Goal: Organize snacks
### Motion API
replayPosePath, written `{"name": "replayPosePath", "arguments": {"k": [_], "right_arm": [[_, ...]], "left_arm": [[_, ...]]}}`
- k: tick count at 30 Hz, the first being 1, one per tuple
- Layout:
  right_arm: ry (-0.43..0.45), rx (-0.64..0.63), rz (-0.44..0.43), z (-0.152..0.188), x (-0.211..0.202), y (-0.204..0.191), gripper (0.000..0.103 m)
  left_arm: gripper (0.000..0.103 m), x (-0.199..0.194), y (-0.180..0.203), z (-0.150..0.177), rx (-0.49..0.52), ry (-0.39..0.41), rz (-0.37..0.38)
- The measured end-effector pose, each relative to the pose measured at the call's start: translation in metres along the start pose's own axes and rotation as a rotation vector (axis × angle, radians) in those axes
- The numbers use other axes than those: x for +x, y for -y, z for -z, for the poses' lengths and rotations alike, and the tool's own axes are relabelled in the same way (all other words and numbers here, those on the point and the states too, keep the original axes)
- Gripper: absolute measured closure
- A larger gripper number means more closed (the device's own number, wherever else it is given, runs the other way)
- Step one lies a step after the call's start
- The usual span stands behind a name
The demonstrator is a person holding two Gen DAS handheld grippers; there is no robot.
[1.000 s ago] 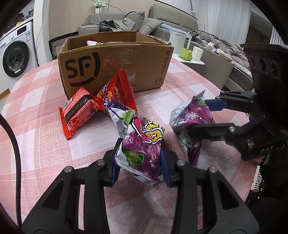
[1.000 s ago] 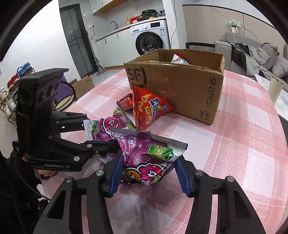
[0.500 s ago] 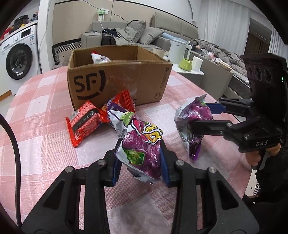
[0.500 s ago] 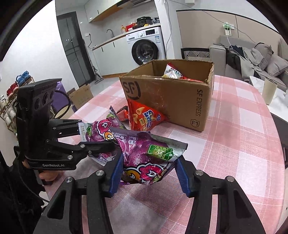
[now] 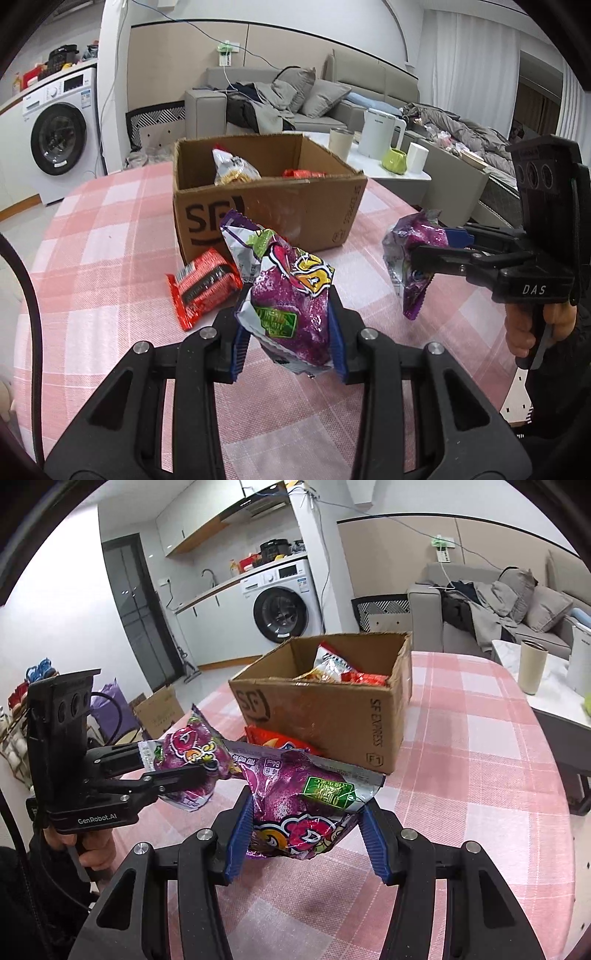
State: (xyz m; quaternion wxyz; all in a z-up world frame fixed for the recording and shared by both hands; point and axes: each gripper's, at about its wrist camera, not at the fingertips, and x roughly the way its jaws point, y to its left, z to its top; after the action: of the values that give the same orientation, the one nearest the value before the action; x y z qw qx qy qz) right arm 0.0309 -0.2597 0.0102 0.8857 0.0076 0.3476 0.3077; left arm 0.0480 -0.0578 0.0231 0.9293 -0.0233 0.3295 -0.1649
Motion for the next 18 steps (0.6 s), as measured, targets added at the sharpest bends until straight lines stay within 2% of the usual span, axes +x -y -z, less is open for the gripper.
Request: {"name": "replayPosePath", "arguments": {"k": [18], "right_arm": [[0.092,0.051,0.041,-0.028,-0.023,0.001,0.048]], "left_arm": [[0.070,-0.022,-0.002,-0.034,-0.007,0.080,-0.044]]}}
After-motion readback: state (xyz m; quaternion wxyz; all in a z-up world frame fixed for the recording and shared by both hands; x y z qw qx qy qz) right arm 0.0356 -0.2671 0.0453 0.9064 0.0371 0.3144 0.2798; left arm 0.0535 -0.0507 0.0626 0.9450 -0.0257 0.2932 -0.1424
